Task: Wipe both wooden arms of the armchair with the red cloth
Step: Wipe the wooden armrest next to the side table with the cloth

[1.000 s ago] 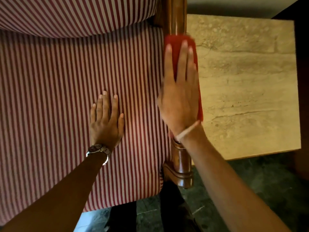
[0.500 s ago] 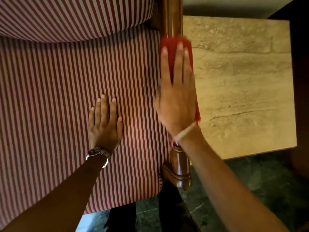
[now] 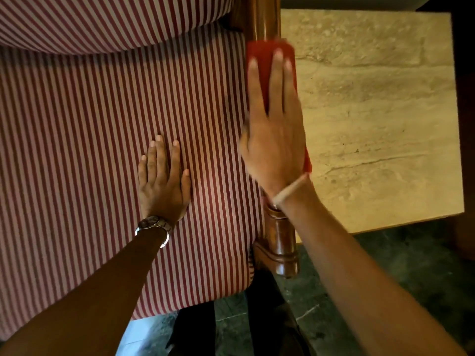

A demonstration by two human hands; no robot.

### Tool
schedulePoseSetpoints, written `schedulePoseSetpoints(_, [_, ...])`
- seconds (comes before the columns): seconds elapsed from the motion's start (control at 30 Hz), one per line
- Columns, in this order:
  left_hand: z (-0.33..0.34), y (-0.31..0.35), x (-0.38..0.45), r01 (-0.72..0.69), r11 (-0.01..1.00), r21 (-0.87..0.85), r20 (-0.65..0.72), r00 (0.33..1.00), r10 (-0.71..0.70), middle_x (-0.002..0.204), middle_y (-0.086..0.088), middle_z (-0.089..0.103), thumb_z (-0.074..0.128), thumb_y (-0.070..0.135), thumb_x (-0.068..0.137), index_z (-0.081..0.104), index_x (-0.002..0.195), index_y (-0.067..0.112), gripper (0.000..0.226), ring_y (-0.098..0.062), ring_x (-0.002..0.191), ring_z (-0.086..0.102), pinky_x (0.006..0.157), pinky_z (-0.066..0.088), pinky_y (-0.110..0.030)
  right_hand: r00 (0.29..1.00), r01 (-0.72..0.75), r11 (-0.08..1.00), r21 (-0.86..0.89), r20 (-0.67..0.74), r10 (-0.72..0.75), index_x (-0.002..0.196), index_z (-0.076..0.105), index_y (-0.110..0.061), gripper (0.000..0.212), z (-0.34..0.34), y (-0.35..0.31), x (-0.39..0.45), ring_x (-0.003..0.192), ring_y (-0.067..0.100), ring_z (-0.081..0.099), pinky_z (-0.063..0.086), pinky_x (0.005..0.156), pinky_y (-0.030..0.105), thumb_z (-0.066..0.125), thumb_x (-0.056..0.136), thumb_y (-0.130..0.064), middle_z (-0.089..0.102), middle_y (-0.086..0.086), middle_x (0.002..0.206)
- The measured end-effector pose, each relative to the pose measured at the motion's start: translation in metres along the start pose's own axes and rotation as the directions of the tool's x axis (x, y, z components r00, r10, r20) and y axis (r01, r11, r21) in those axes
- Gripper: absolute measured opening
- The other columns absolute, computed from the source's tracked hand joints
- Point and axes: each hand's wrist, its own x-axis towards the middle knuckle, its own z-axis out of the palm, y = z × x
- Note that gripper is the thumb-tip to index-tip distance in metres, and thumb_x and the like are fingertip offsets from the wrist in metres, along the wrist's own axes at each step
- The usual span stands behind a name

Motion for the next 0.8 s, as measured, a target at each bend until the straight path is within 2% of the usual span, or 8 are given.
schedulePoseSetpoints(0.1, [0.000, 0.000, -0.001, -0.005, 1.000, -0.007, -0.018, 1.000, 0.005, 0.169, -0.018, 0.017, 0.026, 0.041, 0.106, 0.014, 0.163, 0.016, 0.063, -0.032, 0.157, 0.019, 0.128, 0.008, -0.043, 0.997, -0.059, 0.998, -0.007, -0.052, 0.059, 0.165, 0.016, -0.015, 0.070, 0.000, -0.003, 0.027, 0.162, 0.034, 0.011, 0.026, 0.129, 0.051, 0.043, 0.100, -0.012, 0.012, 0.020, 0.172])
schedulePoseSetpoints(0.2, [0.000, 0.000, -0.002, -0.010, 1.000, -0.006, -0.026, 1.000, 0.010, 0.169, -0.019, 0.018, 0.026, 0.040, 0.107, 0.013, 0.163, 0.016, 0.063, -0.033, 0.156, 0.021, 0.128, 0.010, -0.044, 0.999, -0.021, 1.000, -0.002, 0.029, 0.021, 0.166, 0.009, -0.019, 0.074, -0.003, 0.002, -0.062, 0.163, 0.030, 0.002, 0.022, 0.130, 0.054, 0.045, 0.102, -0.021, 0.001, 0.016, 0.174])
schedulePoseSetpoints(0.3, [0.001, -0.001, -0.004, -0.005, 1.000, -0.017, -0.016, 1.000, 0.005, 0.169, -0.019, 0.017, 0.027, 0.040, 0.107, 0.012, 0.164, 0.016, 0.064, -0.033, 0.157, 0.020, 0.127, 0.014, -0.046, 0.989, 0.006, 1.000, -0.019, 0.145, -0.003, 0.166, 0.006, -0.020, 0.084, -0.009, 0.008, -0.148, 0.163, 0.030, 0.000, 0.022, 0.130, 0.054, 0.050, 0.094, -0.024, -0.002, 0.013, 0.175])
schedulePoseSetpoints(0.37, [0.001, 0.000, -0.003, -0.006, 1.000, -0.016, -0.018, 1.000, 0.005, 0.169, -0.019, 0.016, 0.026, 0.040, 0.107, 0.012, 0.164, 0.016, 0.063, -0.033, 0.157, 0.019, 0.127, 0.015, -0.047, 0.990, 0.021, 0.999, -0.039, 0.137, -0.016, 0.166, 0.008, -0.019, 0.086, -0.005, 0.012, -0.136, 0.163, 0.032, 0.002, 0.021, 0.130, 0.054, 0.050, 0.091, -0.026, 0.001, 0.016, 0.174])
schedulePoseSetpoints(0.47, [0.002, -0.001, -0.004, -0.008, 1.000, -0.010, -0.019, 1.000, 0.008, 0.169, -0.019, 0.016, 0.024, 0.040, 0.107, 0.012, 0.163, 0.015, 0.063, -0.033, 0.158, 0.018, 0.128, 0.014, -0.047, 0.998, 0.019, 0.999, -0.031, 0.068, -0.017, 0.166, 0.011, -0.017, 0.084, -0.003, 0.002, -0.063, 0.162, 0.036, 0.005, 0.020, 0.130, 0.054, 0.048, 0.091, -0.028, 0.005, 0.020, 0.173])
schedulePoseSetpoints(0.6, [0.000, -0.001, -0.003, -0.007, 1.000, -0.030, -0.003, 1.000, 0.007, 0.170, -0.019, 0.015, 0.023, 0.041, 0.107, 0.012, 0.164, 0.016, 0.063, -0.033, 0.158, 0.017, 0.128, 0.015, -0.049, 0.997, -0.067, 0.997, -0.035, -0.027, 0.066, 0.165, 0.015, -0.016, 0.077, -0.001, -0.008, 0.017, 0.162, 0.036, 0.009, 0.023, 0.129, 0.054, 0.045, 0.095, -0.010, 0.010, 0.020, 0.173])
schedulePoseSetpoints(0.67, [0.000, -0.001, -0.003, -0.002, 0.999, -0.043, -0.007, 1.000, 0.002, 0.170, -0.019, 0.015, 0.023, 0.041, 0.106, 0.012, 0.164, 0.016, 0.063, -0.033, 0.158, 0.016, 0.128, 0.014, -0.049, 0.998, -0.067, 0.997, -0.035, -0.017, 0.067, 0.165, 0.014, -0.017, 0.078, 0.000, -0.007, 0.005, 0.162, 0.034, 0.008, 0.021, 0.130, 0.054, 0.047, 0.095, -0.009, 0.008, 0.019, 0.173])
schedulePoseSetpoints(0.8, [-0.002, 0.000, -0.004, -0.006, 1.000, -0.028, 0.007, 1.000, 0.006, 0.169, -0.020, 0.017, 0.023, 0.041, 0.107, 0.014, 0.163, 0.015, 0.063, -0.035, 0.157, 0.019, 0.127, 0.016, -0.049, 0.997, -0.005, 0.998, -0.068, 0.080, 0.011, 0.166, 0.008, -0.016, 0.084, -0.002, -0.003, -0.093, 0.163, 0.031, 0.001, 0.017, 0.131, 0.055, 0.050, 0.094, -0.029, 0.001, 0.016, 0.174])
